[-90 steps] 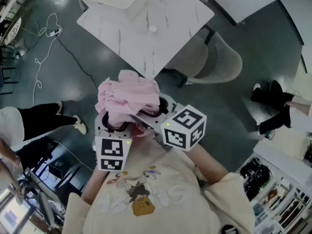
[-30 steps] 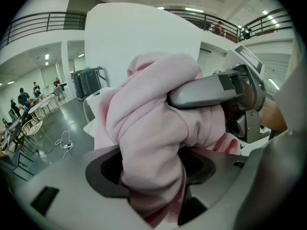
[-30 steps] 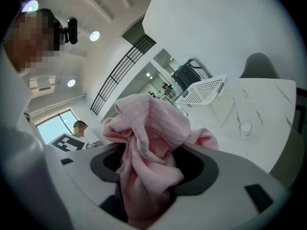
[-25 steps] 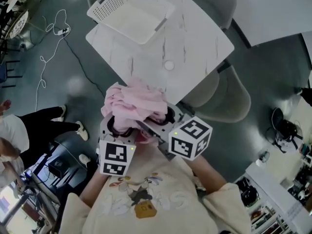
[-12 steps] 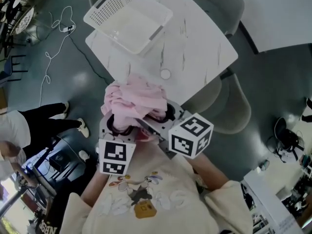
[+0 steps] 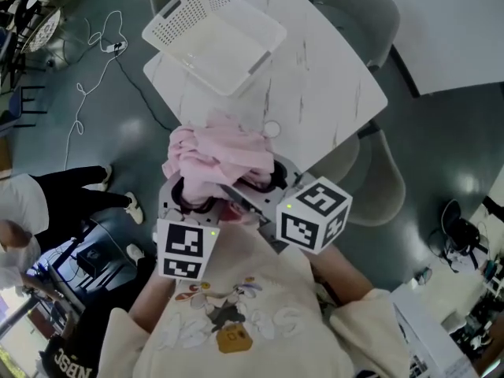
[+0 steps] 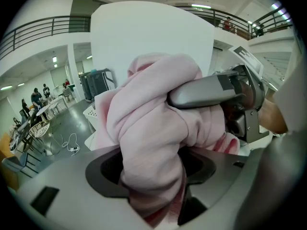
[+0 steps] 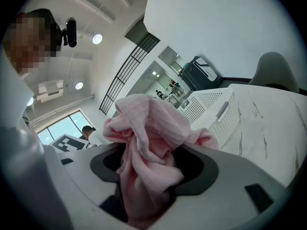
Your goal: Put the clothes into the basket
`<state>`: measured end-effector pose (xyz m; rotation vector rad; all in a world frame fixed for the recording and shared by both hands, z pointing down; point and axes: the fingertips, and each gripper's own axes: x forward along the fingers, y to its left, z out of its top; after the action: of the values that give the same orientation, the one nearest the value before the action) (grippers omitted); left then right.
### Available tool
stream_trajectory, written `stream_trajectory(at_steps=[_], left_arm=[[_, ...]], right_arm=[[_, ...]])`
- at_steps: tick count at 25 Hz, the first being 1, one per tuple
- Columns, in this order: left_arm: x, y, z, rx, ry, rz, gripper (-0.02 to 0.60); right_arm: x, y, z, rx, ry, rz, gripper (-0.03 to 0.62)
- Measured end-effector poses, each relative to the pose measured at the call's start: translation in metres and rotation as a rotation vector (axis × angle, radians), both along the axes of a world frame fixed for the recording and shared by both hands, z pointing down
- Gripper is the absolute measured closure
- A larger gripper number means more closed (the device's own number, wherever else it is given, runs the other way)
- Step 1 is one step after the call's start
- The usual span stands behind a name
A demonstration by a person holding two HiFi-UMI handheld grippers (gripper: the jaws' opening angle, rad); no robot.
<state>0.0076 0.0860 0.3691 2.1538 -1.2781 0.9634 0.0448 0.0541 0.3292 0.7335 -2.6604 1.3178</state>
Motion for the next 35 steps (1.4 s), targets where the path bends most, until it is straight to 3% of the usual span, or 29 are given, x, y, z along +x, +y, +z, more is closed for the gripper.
stream_trajectory(at_steps=[25, 35], left_arm=[[-0.025, -0.11, -0.043, 0.107, 0.025, 0.025, 0.282], [-0.042, -0.155, -0.057, 0.161, -0.007, 0.073, 0.282]], right_arm=[[-0.026, -0.106, -0.048, 0.102, 0.028, 0.017, 0.318], [-0.04, -0.147, -0.062, 0.136, 0.006, 0.075, 0.318]])
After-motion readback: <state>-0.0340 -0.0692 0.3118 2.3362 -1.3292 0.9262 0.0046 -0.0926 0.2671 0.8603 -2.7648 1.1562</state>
